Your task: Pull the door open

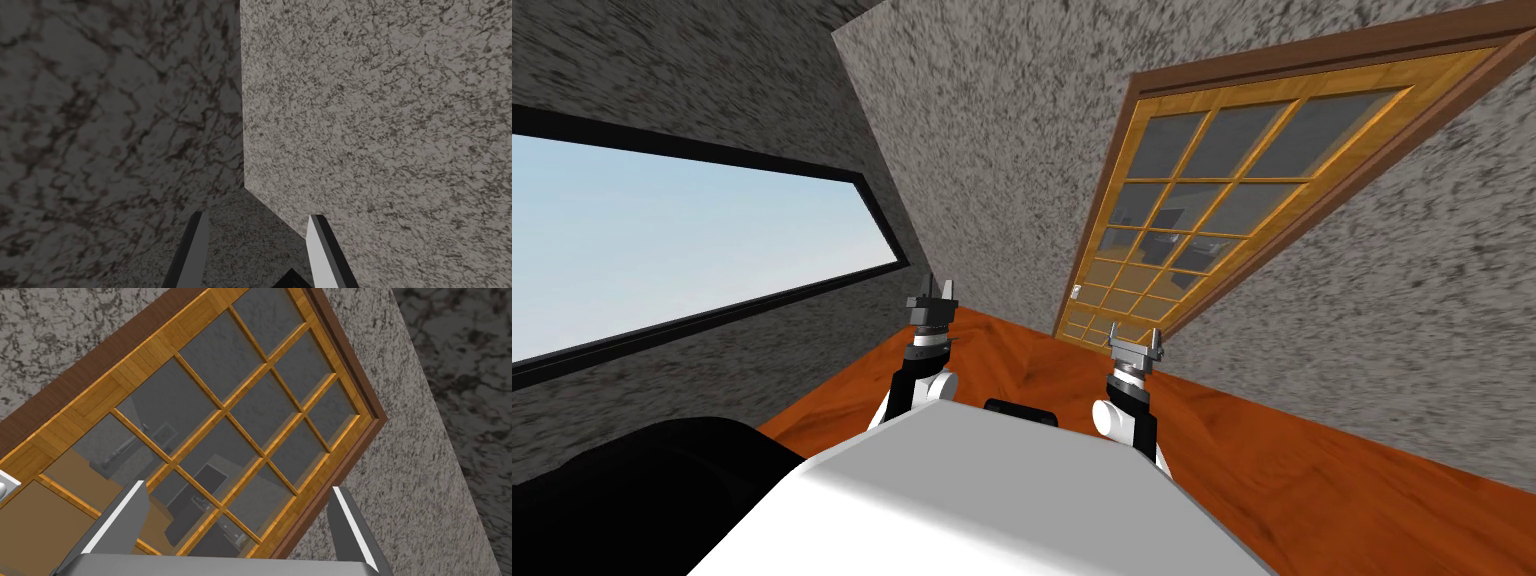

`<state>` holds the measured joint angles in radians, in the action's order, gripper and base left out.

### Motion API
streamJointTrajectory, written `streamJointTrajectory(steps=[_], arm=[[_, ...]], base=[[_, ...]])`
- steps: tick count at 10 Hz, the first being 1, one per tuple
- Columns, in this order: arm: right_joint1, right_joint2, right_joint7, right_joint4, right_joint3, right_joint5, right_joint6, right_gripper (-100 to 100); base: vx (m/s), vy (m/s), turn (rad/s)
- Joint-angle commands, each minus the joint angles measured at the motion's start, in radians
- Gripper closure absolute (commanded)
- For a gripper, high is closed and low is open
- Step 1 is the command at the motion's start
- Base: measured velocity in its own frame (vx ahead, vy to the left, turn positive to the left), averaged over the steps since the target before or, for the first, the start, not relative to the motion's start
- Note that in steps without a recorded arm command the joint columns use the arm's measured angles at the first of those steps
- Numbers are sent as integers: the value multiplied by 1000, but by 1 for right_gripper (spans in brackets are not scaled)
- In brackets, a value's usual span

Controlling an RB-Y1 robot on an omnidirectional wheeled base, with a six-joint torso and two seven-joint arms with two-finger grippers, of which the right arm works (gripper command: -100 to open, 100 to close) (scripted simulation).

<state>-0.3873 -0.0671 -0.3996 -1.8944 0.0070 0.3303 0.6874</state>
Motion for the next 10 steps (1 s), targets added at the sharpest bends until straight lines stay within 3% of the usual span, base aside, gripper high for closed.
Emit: streamJointTrajectory(steps=[1,10], arm=[[12,-9,-33,41,1,23,9,-100],[90,-40,-198,286,18,146,62,-100]], base=[[93,-41,98],[94,-38,106]])
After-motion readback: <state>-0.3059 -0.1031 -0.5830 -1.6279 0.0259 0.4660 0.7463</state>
